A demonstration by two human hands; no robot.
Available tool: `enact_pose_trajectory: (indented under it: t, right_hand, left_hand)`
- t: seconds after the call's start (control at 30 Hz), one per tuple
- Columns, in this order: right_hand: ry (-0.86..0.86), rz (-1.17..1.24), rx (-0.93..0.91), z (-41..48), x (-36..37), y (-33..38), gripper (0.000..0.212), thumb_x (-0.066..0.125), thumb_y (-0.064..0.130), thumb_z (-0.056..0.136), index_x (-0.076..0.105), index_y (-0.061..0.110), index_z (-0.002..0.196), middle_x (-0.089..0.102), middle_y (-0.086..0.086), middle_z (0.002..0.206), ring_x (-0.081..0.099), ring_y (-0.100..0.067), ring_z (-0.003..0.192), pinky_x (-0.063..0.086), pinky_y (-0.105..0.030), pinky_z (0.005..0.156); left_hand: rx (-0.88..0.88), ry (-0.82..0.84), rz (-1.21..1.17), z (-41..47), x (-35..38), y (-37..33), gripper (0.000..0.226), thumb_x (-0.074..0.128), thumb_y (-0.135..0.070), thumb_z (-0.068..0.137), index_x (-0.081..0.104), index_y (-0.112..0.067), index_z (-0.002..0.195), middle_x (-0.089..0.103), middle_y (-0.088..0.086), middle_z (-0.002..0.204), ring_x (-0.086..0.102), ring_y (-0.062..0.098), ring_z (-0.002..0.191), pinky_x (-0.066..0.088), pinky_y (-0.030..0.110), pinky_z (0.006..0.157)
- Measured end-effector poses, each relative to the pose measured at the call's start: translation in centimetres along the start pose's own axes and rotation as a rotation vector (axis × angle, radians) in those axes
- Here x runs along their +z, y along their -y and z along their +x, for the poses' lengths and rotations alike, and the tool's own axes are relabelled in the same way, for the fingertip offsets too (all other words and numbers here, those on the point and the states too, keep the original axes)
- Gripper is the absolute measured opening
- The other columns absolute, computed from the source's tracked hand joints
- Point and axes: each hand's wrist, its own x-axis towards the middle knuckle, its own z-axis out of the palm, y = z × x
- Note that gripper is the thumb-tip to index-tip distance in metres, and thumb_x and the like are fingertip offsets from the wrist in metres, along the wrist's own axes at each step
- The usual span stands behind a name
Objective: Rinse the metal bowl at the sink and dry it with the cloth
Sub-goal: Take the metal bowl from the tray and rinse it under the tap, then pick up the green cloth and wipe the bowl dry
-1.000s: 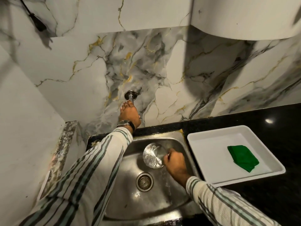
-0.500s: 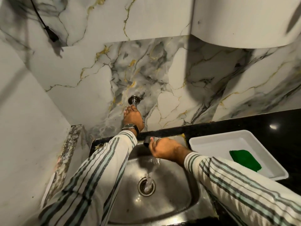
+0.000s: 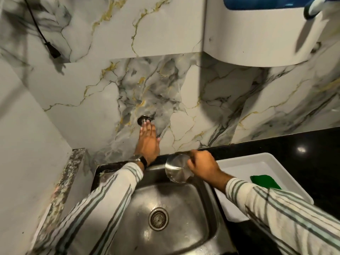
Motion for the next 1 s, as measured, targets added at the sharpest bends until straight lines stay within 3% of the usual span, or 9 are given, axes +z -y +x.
enact_pose_trajectory:
  t: [0.03,0.1,0.17,0.3,0.4,0.5,0.67,0.8,1.0]
  right_hand:
    - [-0.028,0.146,0.110,-0.1,-0.3,-1.3,0.014,0.070,0.028,0.088,0.073,0.015,0.089,0.068,0.000,0.068,0.066,-0.023,0.067,0.049,-0.029,0.062]
    - [-0.025,0.396,0.282,-0.6,-1.0,-3.8,0.015,0.074,0.019,0.085,0.071,0.011,0.073,0.061,0.004,0.057,0.058,-0.015,0.057,0.054,-0.035,0.058]
    - [-0.002,0.567,0.405,-1.4,-1.7,-5.9,0.018,0.076,0.014,0.087,0.071,0.012,0.070,0.062,0.001,0.052,0.058,-0.011,0.048,0.054,-0.033,0.046]
    - [0.129,0.814,0.474,-2.7,-3.5,-10.1,0.011,0.071,0.014,0.097,0.078,0.013,0.089,0.067,-0.008,0.056,0.057,-0.017,0.040,0.046,-0.025,0.038]
    - [0.159,0.940,0.590,-3.7,-4.3,-13.5,0.020,0.070,0.027,0.102,0.081,0.012,0.098,0.073,-0.020,0.072,0.066,-0.023,0.057,0.058,-0.036,0.056]
    - [0.039,0.519,0.750,-5.4,-4.5,-18.9,0.023,0.071,0.035,0.099,0.077,0.013,0.101,0.079,-0.015,0.096,0.074,-0.030,0.090,0.062,-0.048,0.092]
    - [0.452,-0.219,0.820,-8.8,-3.9,-26.6,0.084,0.064,0.069,0.090,0.042,0.015,0.150,0.048,-0.015,0.152,0.048,-0.040,0.139,0.044,-0.051,0.112]
    - [0.487,-0.208,0.853,-10.2,-1.3,-29.2,0.095,0.067,0.067,0.091,0.029,0.015,0.161,0.043,-0.017,0.153,0.049,-0.043,0.137,0.044,-0.049,0.115]
    - [0.284,-0.111,0.785,-10.1,-1.5,-31.5,0.049,0.066,0.027,0.100,0.051,0.006,0.141,0.068,-0.023,0.123,0.067,-0.044,0.114,0.055,-0.050,0.100]
  left_hand:
    - [0.018,0.026,-0.165,-1.1,1.0,-0.9,0.067,0.033,-0.031,0.121,0.005,-0.004,0.176,-0.003,0.018,0.185,-0.002,0.034,0.173,0.000,0.049,0.142]
    - [-0.019,0.207,-0.574,-3.4,3.3,-3.0,0.056,0.037,-0.040,0.120,0.043,-0.013,0.168,0.041,0.009,0.175,0.034,0.030,0.166,0.025,0.049,0.138]
    - [-0.116,0.370,-0.894,-5.1,5.8,-5.1,0.047,0.044,-0.044,0.118,0.073,-0.015,0.139,0.076,0.005,0.137,0.067,0.031,0.136,0.051,0.045,0.120]
    - [-0.339,0.488,-1.354,-6.1,9.4,-9.3,0.031,0.053,-0.025,0.117,0.067,-0.012,0.141,0.080,0.009,0.125,0.081,0.028,0.113,0.067,0.049,0.097]
    - [-0.460,0.424,-1.574,-6.2,11.6,-11.6,0.020,0.057,-0.011,0.114,0.070,-0.010,0.129,0.076,0.018,0.129,0.077,0.039,0.116,0.071,0.054,0.080]
    - [-0.511,0.387,-1.572,-6.3,13.1,-12.6,0.016,0.059,-0.010,0.113,0.072,-0.005,0.120,0.079,0.018,0.116,0.085,0.031,0.095,0.071,0.047,0.069]
    - [-0.520,0.365,-1.503,-6.3,14.3,-13.0,0.018,0.065,-0.016,0.110,0.081,-0.015,0.103,0.079,0.017,0.115,0.081,0.032,0.102,0.070,0.042,0.075]
    - [-0.542,0.336,-1.527,-6.6,14.4,-12.4,0.023,0.062,-0.025,0.113,0.082,-0.016,0.110,0.080,0.020,0.122,0.083,0.033,0.104,0.070,0.049,0.085]
    - [-0.524,0.295,-1.533,-7.6,12.7,-11.3,0.035,0.053,-0.031,0.116,0.073,-0.007,0.132,0.079,0.021,0.127,0.078,0.041,0.119,0.064,0.062,0.102]
